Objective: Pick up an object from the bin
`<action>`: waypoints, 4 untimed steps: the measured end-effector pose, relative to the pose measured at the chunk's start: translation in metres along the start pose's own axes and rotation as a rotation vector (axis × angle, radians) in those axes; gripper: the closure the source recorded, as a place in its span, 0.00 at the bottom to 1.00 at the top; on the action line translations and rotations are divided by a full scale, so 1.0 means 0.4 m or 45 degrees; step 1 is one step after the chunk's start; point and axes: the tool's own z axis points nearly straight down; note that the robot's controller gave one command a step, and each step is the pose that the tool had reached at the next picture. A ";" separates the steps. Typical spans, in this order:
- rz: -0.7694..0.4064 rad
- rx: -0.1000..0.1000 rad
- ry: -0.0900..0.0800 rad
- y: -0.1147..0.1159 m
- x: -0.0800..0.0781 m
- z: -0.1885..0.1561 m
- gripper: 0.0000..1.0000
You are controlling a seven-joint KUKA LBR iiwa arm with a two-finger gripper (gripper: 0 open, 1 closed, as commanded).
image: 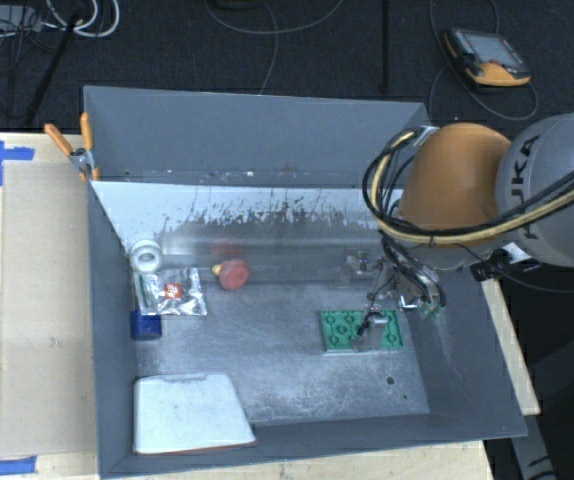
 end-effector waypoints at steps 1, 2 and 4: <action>0.037 0.000 -0.001 -0.075 -0.004 0.239 0.00; 0.033 0.000 -0.010 -0.073 -0.009 0.227 1.00; 0.044 0.001 -0.023 -0.065 -0.029 -0.200 1.00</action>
Offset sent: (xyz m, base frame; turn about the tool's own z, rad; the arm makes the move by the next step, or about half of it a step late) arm 0.0026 -0.0294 -0.0903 0.0239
